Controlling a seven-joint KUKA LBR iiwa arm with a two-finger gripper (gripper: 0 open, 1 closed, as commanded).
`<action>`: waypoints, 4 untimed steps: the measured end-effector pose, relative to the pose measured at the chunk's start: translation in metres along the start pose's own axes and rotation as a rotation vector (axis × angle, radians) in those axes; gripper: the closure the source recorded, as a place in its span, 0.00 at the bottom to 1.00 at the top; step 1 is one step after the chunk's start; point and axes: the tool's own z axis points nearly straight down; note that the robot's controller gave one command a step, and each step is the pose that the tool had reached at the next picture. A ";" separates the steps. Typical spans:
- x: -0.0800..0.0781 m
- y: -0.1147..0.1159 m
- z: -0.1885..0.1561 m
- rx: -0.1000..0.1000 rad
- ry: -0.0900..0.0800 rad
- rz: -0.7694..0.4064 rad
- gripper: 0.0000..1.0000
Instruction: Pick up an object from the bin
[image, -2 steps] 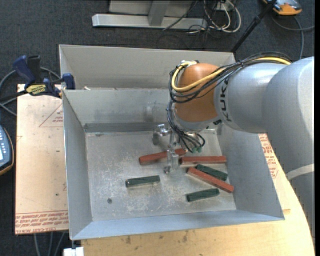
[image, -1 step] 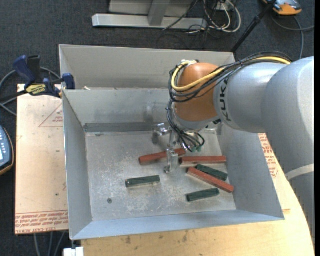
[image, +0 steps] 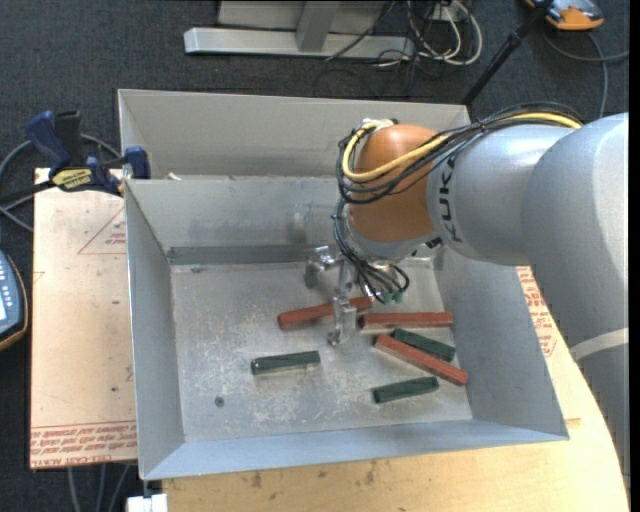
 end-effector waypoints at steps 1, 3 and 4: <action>-0.001 0.000 -0.001 0.000 0.000 0.002 0.00; -0.002 0.000 -0.002 0.000 -0.001 0.005 1.00; -0.004 0.000 -0.046 0.001 -0.005 0.006 1.00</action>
Offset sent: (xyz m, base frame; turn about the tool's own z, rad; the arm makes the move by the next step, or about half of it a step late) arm 0.0000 0.0000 0.0000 0.0000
